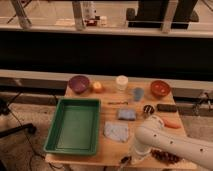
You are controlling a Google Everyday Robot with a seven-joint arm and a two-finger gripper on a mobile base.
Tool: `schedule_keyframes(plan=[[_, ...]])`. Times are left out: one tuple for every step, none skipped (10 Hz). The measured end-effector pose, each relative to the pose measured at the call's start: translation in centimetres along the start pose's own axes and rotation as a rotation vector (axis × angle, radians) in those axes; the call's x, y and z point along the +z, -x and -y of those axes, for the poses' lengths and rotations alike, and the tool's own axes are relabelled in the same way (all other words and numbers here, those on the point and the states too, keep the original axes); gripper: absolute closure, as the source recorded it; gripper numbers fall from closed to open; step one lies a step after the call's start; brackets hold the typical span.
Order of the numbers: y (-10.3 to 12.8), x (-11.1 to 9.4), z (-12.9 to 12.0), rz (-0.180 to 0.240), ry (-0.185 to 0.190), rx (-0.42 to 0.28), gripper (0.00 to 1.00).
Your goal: Place brush in table surface
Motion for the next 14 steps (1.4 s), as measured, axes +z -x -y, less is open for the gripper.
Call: schedule_keyframes(plan=[[0.1,-0.1,-0.1,0.001,0.008,0.010,1.00],[0.4,-0.3,-0.2,0.005,0.016,0.018,1.00],[0.6,-0.5,-0.3,0.008,0.020,0.018,1.00],[0.8,-0.7,-0.3,0.013,0.022,0.022,1.00],[0.9,-0.9,-0.4,0.017,0.024,0.026,1.00],[1.1,-1.2,-0.5,0.020,0.024,0.027,1.00],[1.3,-1.5,-0.6,0.021,0.023,0.029,1.00],[1.5,-2.2,-0.9,0.017,0.016,0.036,1.00],[1.8,-2.8,-1.2,0.014,0.006,0.049,1.00],[2.1,-3.5,-1.3,0.016,-0.011,0.067,1.00],[2.5,-4.4,-1.4,0.017,-0.030,0.096,1.00],[2.7,-4.8,-1.5,0.018,-0.041,0.125,1.00],[2.8,-5.3,-1.5,0.019,-0.051,0.157,1.00],[2.7,-5.4,-1.4,0.020,-0.055,0.188,1.00]])
